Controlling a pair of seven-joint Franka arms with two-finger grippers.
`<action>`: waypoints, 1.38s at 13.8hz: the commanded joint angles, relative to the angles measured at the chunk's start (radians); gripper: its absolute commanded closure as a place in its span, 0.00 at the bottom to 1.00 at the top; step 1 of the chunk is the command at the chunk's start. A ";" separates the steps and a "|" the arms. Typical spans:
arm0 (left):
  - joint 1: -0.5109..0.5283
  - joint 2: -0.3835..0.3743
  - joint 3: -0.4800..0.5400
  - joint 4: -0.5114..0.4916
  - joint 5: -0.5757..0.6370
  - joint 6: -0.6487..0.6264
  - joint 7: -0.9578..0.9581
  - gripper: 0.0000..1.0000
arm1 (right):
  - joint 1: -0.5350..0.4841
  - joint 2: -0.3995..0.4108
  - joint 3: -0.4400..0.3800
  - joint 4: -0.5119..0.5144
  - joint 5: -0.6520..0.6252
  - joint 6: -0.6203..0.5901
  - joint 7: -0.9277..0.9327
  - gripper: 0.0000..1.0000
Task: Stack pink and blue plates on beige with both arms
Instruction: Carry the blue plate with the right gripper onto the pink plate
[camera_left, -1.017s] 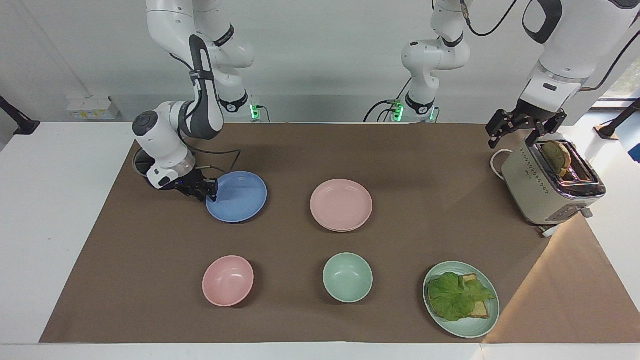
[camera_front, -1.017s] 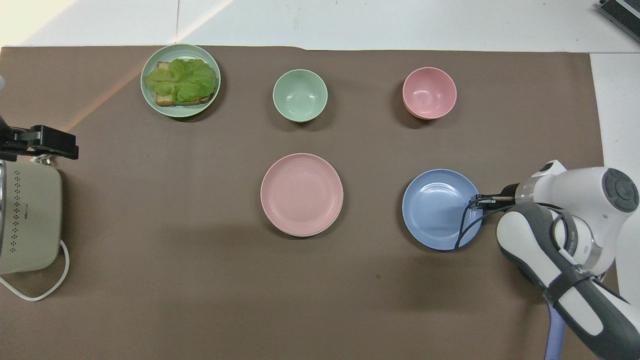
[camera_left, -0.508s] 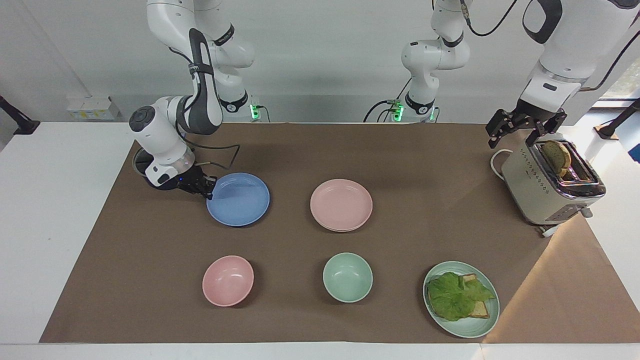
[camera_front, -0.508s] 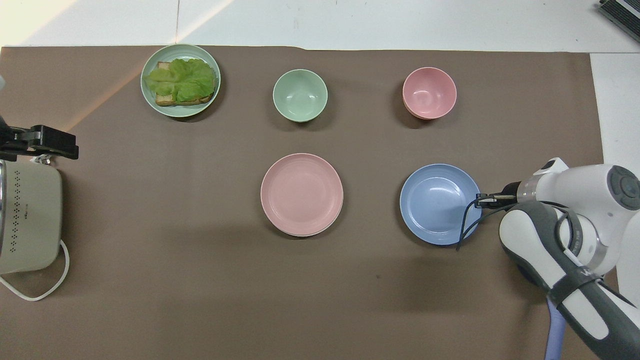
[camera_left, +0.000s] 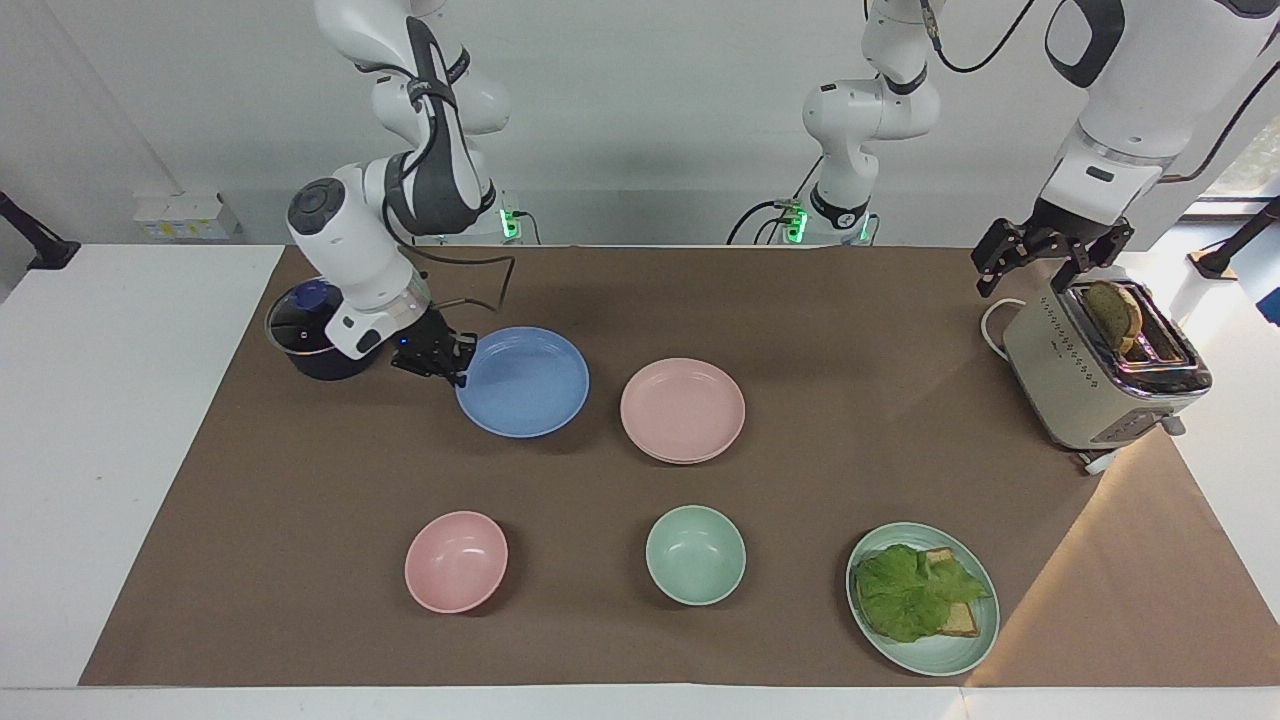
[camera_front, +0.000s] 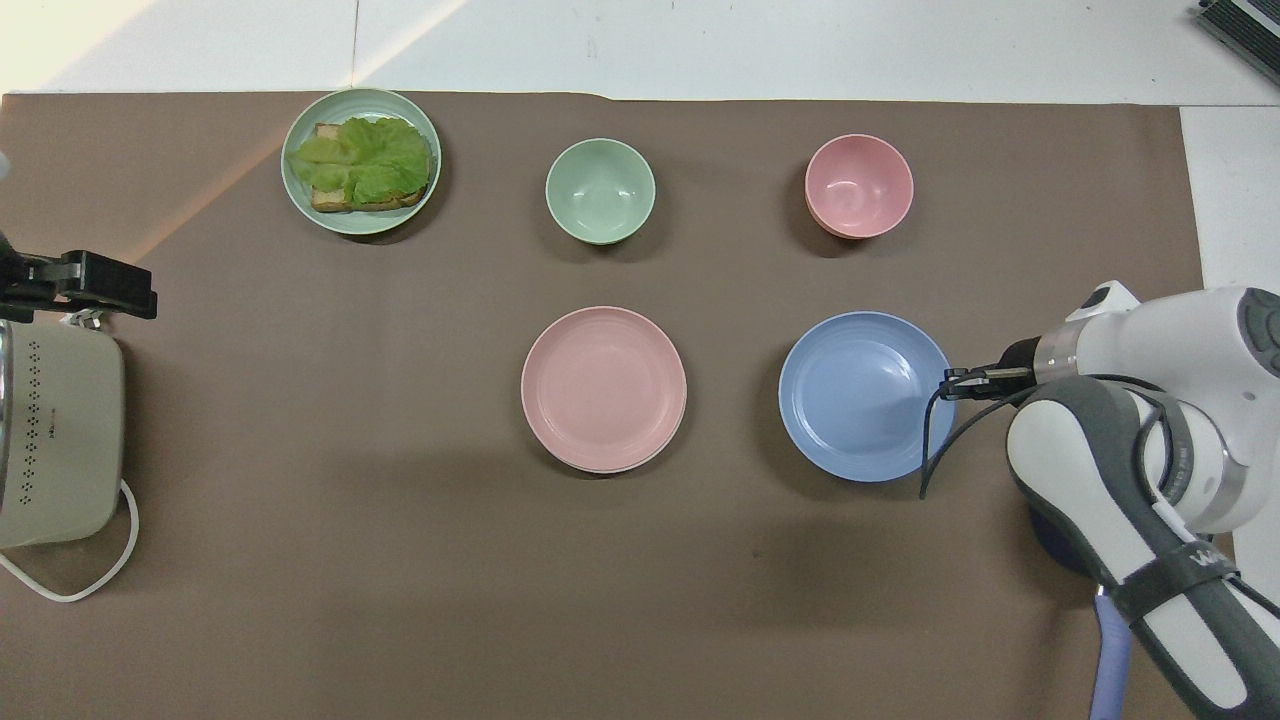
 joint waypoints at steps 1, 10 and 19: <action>0.007 -0.014 -0.003 -0.004 0.005 -0.012 0.007 0.00 | 0.075 0.036 0.000 0.063 0.019 0.003 0.123 1.00; 0.007 -0.014 -0.003 -0.004 0.005 -0.012 0.007 0.00 | 0.334 0.171 0.000 0.124 -0.007 0.178 0.401 1.00; 0.007 -0.014 -0.003 -0.004 0.005 -0.012 0.007 0.00 | 0.322 0.194 0.000 0.067 -0.046 0.296 0.376 1.00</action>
